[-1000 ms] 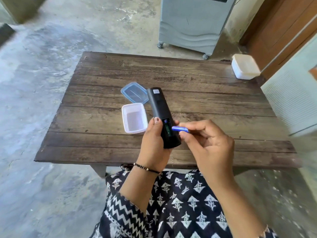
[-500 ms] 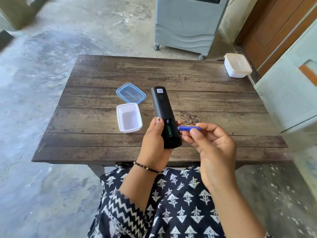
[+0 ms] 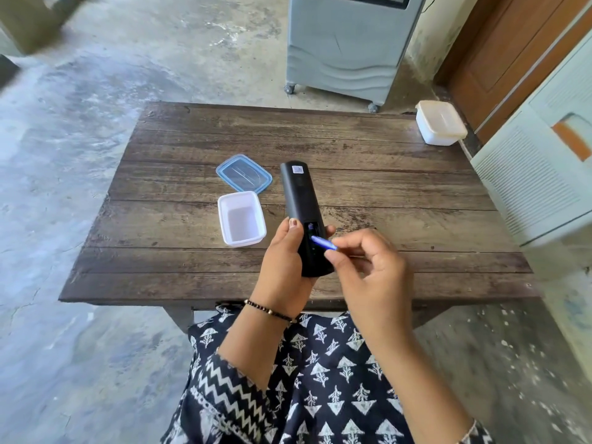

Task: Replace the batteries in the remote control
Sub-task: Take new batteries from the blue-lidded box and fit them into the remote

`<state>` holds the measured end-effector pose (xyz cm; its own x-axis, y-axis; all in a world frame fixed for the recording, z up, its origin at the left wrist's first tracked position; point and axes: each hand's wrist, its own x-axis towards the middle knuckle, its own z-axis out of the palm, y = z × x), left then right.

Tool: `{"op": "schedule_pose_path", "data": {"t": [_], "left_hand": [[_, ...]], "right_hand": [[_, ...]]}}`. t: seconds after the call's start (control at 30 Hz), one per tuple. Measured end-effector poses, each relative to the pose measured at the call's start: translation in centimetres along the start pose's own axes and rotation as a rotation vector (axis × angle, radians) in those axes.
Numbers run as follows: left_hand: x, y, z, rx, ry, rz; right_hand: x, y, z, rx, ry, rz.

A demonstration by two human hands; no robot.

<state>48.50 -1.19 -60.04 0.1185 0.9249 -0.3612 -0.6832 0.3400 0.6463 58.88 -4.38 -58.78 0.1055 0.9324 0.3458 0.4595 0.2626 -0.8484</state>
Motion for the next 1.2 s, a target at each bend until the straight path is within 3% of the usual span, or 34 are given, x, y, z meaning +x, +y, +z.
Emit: {"op": "schedule_pose_path", "data": {"t": [0.13,0.3,0.77,1.2], "left_hand": [[0.0,-0.1,-0.3,-0.018,-0.003,0.01],[-0.1,-0.1,-0.6,0.005,-0.011,0.017],[0.3,-1.4,-0.3,0.12,0.022,0.042],[1.1,-2.1,-1.0,0.099,0.058,0.014]], "right_hand": [[-0.7,-0.2,0.8,-0.361,-0.068,-0.254],[-1.3,0.1,1.0,-0.403,-0.087,-0.28],[-0.6,0.1,1.6,-0.456,-0.059,-0.176],[0.2,0.6,2.4,-0.422,-0.186,-0.028]]}}
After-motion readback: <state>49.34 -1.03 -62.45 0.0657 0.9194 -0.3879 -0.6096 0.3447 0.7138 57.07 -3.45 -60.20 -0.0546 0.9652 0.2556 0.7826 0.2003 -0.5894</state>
